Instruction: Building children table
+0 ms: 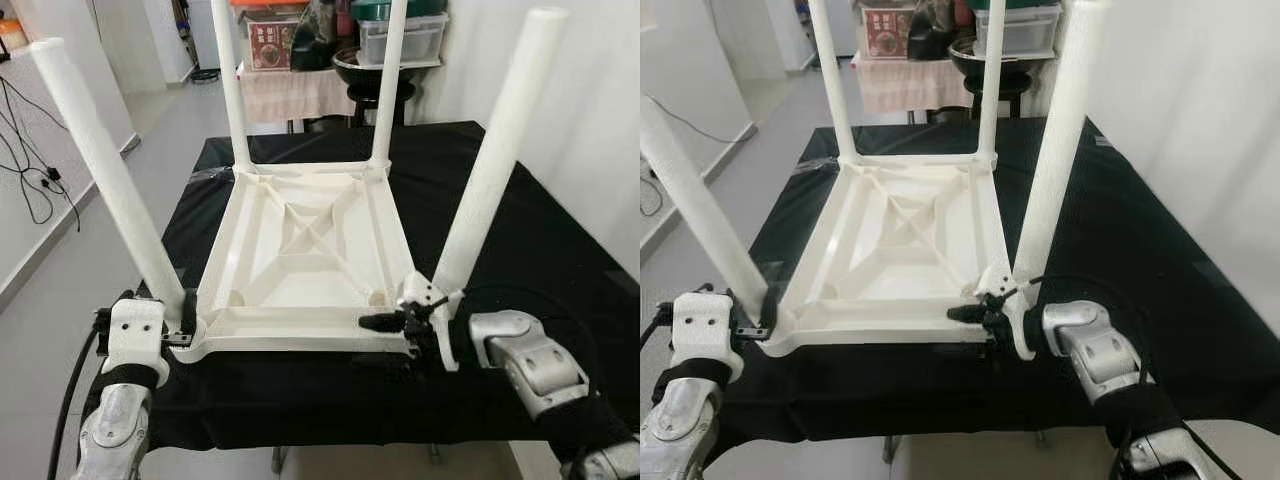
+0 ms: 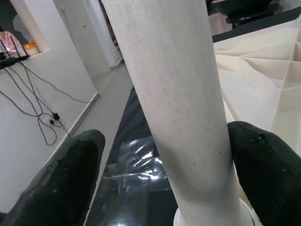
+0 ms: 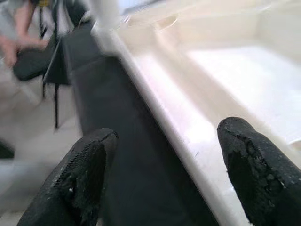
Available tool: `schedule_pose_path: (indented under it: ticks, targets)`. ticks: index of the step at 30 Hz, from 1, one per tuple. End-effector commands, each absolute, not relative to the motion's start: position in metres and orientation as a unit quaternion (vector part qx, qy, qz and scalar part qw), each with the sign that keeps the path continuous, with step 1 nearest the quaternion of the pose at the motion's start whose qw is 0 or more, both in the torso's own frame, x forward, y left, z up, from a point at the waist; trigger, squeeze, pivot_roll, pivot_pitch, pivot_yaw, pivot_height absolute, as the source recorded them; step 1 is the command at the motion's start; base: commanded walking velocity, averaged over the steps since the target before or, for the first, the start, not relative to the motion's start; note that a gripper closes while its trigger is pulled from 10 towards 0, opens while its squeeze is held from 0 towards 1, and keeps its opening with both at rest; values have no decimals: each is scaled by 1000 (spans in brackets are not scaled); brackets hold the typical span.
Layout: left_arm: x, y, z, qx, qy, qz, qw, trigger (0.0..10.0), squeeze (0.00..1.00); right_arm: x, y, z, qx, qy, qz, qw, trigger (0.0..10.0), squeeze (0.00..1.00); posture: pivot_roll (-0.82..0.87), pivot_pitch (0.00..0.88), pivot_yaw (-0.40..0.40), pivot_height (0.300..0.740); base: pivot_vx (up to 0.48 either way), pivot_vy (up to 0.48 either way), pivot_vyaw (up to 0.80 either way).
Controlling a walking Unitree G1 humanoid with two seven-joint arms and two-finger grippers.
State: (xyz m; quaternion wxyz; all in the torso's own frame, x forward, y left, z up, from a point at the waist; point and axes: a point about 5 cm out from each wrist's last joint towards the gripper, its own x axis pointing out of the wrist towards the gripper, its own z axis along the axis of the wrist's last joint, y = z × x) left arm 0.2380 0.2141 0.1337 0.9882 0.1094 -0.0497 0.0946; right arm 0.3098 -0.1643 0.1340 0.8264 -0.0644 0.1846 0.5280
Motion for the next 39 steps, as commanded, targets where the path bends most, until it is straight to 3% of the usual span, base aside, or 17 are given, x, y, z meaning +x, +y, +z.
schedule_pose_path:
  ticks: [1,8,10,12,17,24,30,34,37,39]
  targets:
    - [237,222,132,118,-42,120,985,10000,0,321,-165,145,-51,150,504,849,10000,0,-32,0,40,740,0,0,0]
    - [237,223,131,118,-41,122,985,10000,0,324,-150,149,-23,128,519,845,10000,0,-32,0,40,740,0,0,0]
    - [237,222,131,116,-40,120,985,10000,0,310,-131,146,10,114,555,824,10000,0,-35,0,40,740,0,0,0]
    - [237,221,130,112,-40,115,986,10000,0,301,-118,141,29,102,562,820,10000,0,-35,0,40,740,0,0,0]
    - [231,207,126,99,-38,76,991,10000,0,291,-104,127,75,88,522,845,10000,0,-45,0,47,740,0,0,0]
    - [222,195,120,86,-27,54,994,10000,0,283,-105,127,93,86,518,846,10000,0,-55,0,55,740,0,0,0]
    - [212,166,118,70,-24,-3,997,10000,0,285,-114,129,6,31,452,892,10000,0,-44,0,49,740,0,0,0]
    - [208,162,113,73,-15,-18,997,10000,0,285,-116,132,-8,13,438,899,10000,0,-46,0,50,740,0,0,0]
    - [205,162,110,77,-9,-21,997,10000,0,281,-117,133,-26,4,444,896,10000,0,-46,0,50,740,0,0,0]
    - [201,165,107,81,-4,-16,997,10000,0,263,-119,133,-21,12,497,867,10000,0,-46,0,50,740,0,0,0]
